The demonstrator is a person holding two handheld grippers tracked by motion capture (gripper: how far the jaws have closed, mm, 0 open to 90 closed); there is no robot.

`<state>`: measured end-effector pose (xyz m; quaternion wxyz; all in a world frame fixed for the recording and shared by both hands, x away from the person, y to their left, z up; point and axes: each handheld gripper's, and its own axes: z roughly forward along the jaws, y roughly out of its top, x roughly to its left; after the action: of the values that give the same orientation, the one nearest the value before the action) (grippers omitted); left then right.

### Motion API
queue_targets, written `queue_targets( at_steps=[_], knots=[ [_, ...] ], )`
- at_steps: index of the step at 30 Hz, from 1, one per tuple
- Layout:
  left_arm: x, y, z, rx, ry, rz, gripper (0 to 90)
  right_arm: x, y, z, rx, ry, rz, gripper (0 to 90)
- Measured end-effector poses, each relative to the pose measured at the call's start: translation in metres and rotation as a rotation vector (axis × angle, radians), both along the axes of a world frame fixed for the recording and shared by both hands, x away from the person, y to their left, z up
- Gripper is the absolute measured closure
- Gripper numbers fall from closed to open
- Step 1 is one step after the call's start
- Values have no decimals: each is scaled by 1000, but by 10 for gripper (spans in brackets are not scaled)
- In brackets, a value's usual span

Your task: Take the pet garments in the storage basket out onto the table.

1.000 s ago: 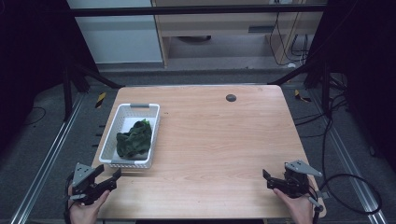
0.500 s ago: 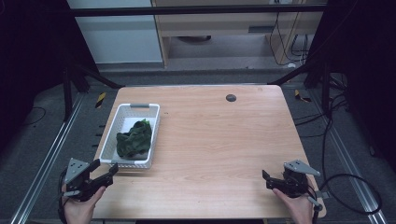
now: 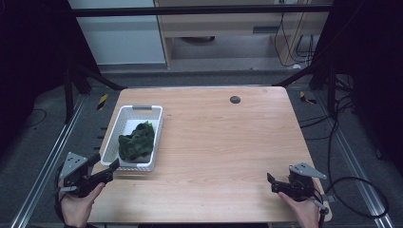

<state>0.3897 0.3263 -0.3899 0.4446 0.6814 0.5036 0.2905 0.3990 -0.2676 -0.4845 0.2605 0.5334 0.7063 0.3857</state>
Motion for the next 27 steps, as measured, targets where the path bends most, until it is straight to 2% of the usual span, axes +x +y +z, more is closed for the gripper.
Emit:
queue_targets(
  at_steps=[8,14,27],
  knots=[
    [18,-7,3,15,39,-36,229,0,-1,0,3,4,-2,102],
    [32,-9,6,19,75,-34,221,1,-1,0,2,9,4,100],
    [59,-19,4,54,119,-23,203,2,-1,0,13,18,11,92]
  ],
)
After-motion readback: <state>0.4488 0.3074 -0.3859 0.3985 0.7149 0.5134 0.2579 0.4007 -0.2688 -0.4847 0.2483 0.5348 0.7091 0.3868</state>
